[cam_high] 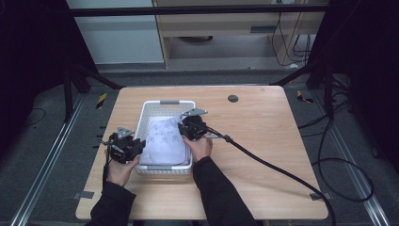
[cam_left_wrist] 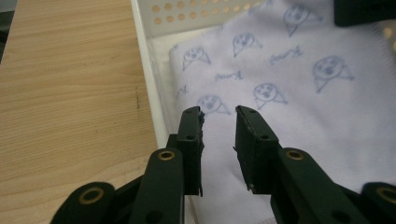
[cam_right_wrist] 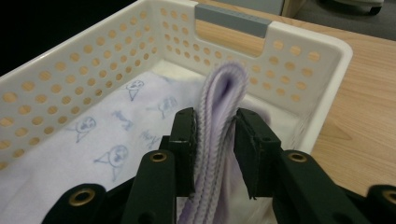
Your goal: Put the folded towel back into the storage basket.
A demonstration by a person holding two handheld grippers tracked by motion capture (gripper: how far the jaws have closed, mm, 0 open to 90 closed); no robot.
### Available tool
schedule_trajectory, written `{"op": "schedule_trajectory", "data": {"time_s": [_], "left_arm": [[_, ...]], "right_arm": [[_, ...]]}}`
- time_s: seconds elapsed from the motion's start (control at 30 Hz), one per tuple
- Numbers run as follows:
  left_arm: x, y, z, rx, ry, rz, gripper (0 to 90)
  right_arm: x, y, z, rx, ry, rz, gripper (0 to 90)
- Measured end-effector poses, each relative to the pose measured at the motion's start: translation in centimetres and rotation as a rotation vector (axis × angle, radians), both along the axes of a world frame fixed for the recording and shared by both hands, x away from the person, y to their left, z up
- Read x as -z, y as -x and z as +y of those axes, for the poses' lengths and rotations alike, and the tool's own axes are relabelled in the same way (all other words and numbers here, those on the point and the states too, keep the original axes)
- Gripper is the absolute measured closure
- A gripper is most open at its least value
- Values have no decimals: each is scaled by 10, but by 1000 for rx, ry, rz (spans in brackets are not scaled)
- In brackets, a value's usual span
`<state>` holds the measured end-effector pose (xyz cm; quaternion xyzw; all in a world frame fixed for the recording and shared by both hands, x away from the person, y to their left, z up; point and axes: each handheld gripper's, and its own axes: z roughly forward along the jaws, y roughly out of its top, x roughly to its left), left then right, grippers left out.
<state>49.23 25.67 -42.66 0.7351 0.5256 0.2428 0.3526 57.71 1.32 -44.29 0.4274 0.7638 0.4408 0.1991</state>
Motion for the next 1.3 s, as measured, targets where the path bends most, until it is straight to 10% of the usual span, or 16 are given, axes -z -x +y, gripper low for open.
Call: {"op": "schedule_trajectory", "data": {"time_s": [0.47,1.3], "left_arm": [[-19,17,9,18,59,-67,642],[-19,35,31,22,28,-120,389]], "right_arm": [[-24,10,-22,-2,-30,-80,511],[-45,60,-163,30,-101,-120,195]]}}
